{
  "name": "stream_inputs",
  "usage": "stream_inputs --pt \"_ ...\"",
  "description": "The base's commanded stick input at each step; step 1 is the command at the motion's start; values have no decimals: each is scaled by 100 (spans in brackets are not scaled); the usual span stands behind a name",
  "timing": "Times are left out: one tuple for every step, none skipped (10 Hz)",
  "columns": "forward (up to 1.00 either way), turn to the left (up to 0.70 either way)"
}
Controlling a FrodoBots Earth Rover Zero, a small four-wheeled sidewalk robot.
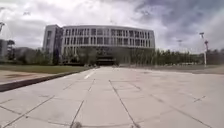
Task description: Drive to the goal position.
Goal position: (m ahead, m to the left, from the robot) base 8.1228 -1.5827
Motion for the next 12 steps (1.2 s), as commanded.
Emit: stream_inputs --pt "70 0" --pt "70 0" --pt "70 0" --pt "70 0" --pt "70 0" --pt "70 0" --pt "70 0" --pt "70 0" --pt "70 0" --pt "70 0" --pt "70 0" --pt "70 0"
